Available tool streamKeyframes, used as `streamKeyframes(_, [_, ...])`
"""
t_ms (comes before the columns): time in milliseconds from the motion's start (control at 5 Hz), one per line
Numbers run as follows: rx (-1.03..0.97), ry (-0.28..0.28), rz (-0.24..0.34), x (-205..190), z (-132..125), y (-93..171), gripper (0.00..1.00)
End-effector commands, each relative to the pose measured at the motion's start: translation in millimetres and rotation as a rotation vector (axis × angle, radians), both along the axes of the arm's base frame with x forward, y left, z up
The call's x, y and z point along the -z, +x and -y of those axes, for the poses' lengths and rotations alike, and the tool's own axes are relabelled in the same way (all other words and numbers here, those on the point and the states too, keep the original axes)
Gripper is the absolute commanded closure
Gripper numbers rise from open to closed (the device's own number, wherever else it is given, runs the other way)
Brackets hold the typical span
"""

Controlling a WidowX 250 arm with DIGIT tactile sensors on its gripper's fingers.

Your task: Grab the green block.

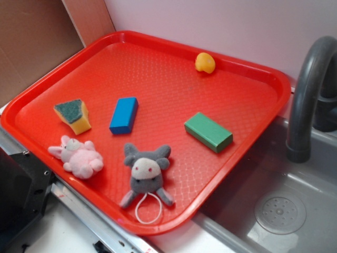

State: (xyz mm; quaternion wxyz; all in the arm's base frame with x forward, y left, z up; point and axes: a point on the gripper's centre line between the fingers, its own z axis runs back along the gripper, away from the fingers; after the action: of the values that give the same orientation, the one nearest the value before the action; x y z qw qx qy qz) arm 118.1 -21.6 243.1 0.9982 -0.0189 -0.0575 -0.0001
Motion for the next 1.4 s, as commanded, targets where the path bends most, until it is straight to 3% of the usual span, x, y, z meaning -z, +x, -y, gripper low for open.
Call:
streamKeyframes(0, [0.0, 0.0, 0.0, 0, 0, 0, 0.0])
streamKeyframes(200, [0.249, 0.07, 0.038, 6, 3, 33, 0.0])
streamKeyframes(600, [0.696, 0.173, 0.048, 24, 51, 90, 0.0])
streamKeyframes(1000, [1.145, 0.304, -0.062, 86, 112, 133, 0.0])
streamKeyframes(1200, [1.292, 0.372, -0.189, 133, 125, 145, 0.0])
